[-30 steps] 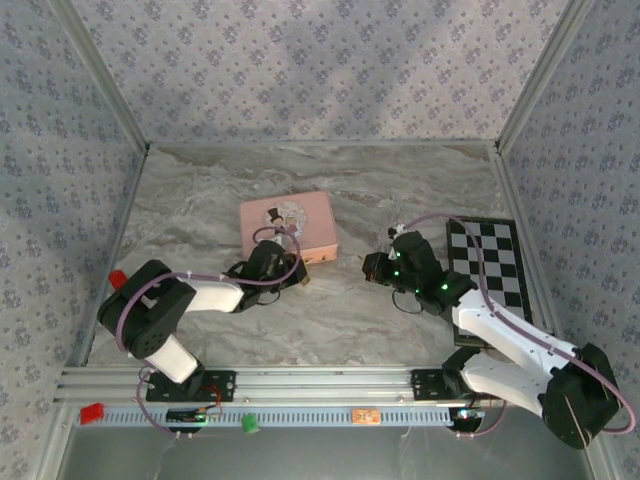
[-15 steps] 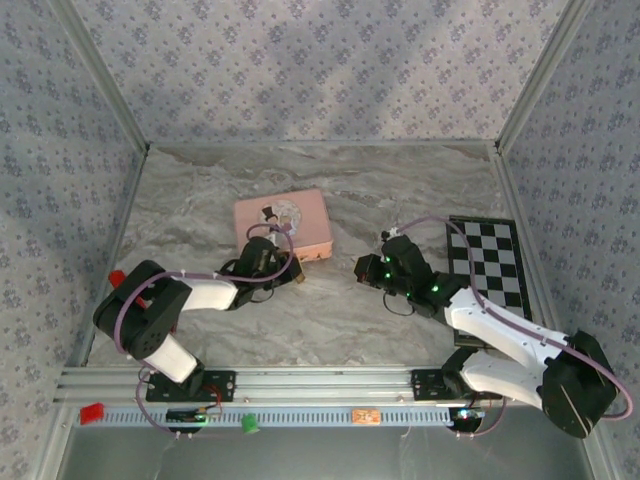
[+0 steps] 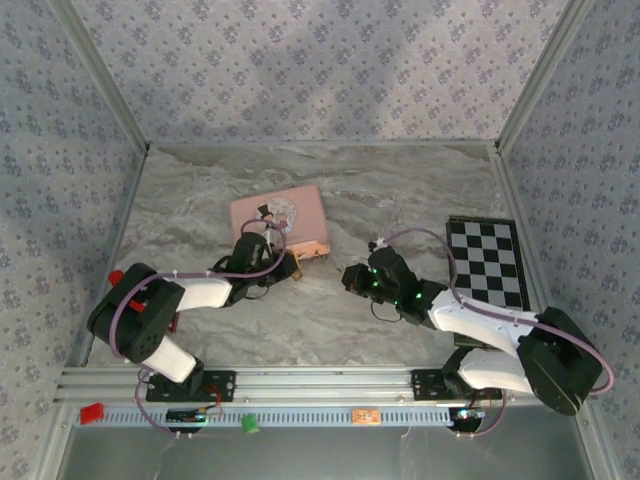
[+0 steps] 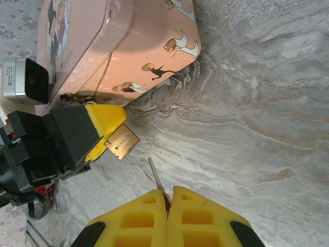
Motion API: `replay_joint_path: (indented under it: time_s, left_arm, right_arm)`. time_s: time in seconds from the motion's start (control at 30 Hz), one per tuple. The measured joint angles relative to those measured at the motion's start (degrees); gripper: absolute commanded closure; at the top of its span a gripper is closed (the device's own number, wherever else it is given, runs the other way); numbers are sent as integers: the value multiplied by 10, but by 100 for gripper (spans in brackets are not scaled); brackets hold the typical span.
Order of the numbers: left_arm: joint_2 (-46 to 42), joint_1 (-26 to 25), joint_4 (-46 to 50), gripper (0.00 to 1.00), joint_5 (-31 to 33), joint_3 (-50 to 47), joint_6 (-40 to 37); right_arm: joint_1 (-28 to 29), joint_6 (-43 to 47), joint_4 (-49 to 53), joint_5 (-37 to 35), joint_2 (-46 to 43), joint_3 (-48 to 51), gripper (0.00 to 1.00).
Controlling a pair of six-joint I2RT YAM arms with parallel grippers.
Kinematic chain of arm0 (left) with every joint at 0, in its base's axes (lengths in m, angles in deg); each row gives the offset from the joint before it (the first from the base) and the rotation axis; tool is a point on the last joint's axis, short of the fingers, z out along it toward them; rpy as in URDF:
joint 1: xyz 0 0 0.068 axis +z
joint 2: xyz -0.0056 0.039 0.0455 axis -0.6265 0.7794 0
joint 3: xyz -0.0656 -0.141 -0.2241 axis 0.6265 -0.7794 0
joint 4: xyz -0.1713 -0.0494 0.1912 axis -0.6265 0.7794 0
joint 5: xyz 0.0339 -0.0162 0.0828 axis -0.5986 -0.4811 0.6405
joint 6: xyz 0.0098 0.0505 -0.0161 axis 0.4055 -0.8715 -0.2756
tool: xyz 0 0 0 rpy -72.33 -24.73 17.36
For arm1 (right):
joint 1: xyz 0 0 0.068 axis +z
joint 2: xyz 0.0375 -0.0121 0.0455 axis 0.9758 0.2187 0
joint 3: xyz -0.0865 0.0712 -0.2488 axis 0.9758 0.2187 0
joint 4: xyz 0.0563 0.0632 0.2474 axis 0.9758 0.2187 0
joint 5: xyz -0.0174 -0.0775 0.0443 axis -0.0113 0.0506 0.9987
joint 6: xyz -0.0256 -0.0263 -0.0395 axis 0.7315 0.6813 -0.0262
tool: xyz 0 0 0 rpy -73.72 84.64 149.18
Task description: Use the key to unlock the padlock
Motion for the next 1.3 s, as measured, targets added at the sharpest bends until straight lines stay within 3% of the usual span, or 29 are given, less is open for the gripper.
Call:
replay_joint_path:
  time_s: [0.77,1.3]
  left_arm:
    - [6,25,23,91,-26,36,27]
    - [6,41,26,91,-50,41,27]
  right_arm:
    - [30,-93,-318,103,247,29,100]
    - [29,-131,-450,137,325,31,100]
